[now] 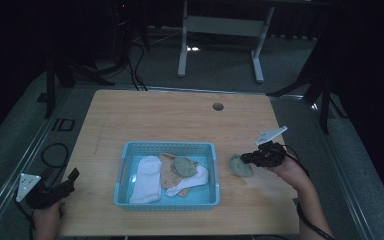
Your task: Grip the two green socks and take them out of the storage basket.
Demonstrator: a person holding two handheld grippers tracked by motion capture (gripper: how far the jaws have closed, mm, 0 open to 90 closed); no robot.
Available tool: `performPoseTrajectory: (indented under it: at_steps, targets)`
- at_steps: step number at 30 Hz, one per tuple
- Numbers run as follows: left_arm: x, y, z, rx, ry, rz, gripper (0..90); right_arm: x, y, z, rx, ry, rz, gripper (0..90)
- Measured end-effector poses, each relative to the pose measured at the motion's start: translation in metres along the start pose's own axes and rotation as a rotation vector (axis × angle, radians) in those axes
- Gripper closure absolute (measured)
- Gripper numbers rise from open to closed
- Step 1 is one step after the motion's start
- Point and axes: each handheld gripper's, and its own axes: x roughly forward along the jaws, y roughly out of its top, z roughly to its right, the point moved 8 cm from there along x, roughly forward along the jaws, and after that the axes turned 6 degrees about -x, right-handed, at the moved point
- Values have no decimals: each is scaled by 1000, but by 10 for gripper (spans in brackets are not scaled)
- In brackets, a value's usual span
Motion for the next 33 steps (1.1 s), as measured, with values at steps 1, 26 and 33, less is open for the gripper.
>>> performPoseTrajectory:
  at_steps: [1, 26, 33]
  targets:
    - [0, 0, 0, 2, 0, -1, 24, 3, -3, 1, 5, 0, -4, 830]
    - [0, 0, 0, 1, 0, 0, 25, -5, 0, 8, 37, -11, -29, 538]
    - [0, 0, 0, 0, 1, -1, 24, -8, 20, -3, -5, 13, -11, 528]
